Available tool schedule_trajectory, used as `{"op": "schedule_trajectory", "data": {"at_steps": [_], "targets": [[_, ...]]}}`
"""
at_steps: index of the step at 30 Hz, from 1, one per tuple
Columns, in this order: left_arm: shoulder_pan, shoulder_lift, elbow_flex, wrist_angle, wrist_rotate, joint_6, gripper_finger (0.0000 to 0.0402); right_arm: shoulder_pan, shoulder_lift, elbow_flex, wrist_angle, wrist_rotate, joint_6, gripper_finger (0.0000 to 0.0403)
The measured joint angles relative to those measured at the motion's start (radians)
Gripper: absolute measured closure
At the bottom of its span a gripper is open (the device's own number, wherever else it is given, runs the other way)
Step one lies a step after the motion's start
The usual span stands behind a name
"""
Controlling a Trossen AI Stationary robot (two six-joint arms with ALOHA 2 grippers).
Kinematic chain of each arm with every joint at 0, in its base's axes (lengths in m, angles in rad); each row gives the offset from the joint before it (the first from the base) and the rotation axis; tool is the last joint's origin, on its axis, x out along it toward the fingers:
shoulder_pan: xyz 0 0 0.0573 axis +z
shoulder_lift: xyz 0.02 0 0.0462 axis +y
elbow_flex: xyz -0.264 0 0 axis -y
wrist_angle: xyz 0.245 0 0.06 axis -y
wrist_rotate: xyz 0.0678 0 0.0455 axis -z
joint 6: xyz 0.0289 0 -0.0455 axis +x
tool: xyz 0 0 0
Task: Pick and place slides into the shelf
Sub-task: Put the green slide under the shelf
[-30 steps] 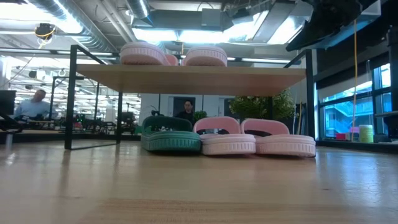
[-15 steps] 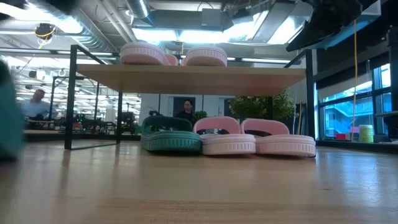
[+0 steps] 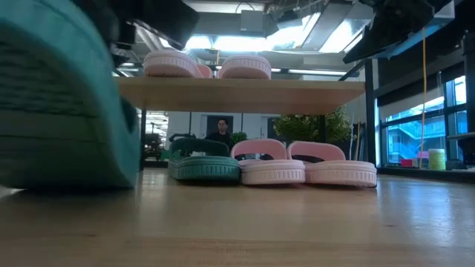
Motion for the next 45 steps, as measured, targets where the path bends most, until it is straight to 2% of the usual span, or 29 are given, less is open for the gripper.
{"op": "schedule_trajectory", "data": {"at_steps": [7, 17, 39, 45], "targets": [[0.063, -0.001, 0.000, -0.003, -0.092, 0.029, 0.0399, 0.000, 0.000, 0.000, -0.018, 0.000, 0.000, 0.0246], [0.141, -0.001, -0.001, -0.003, -0.104, 0.015, 0.0399, 0.000, 0.000, 0.000, -0.063, 0.000, 0.027, 0.0246], [0.179, -0.001, -0.003, -0.138, -0.186, -0.023, 0.0399, 0.000, 0.000, 0.000, -0.063, 0.000, 0.026, 0.0246], [0.179, -0.001, -0.063, -0.147, -0.184, -0.022, 0.0399, 0.000, 0.000, 0.000, -0.063, 0.000, 0.027, 0.0246]]}}
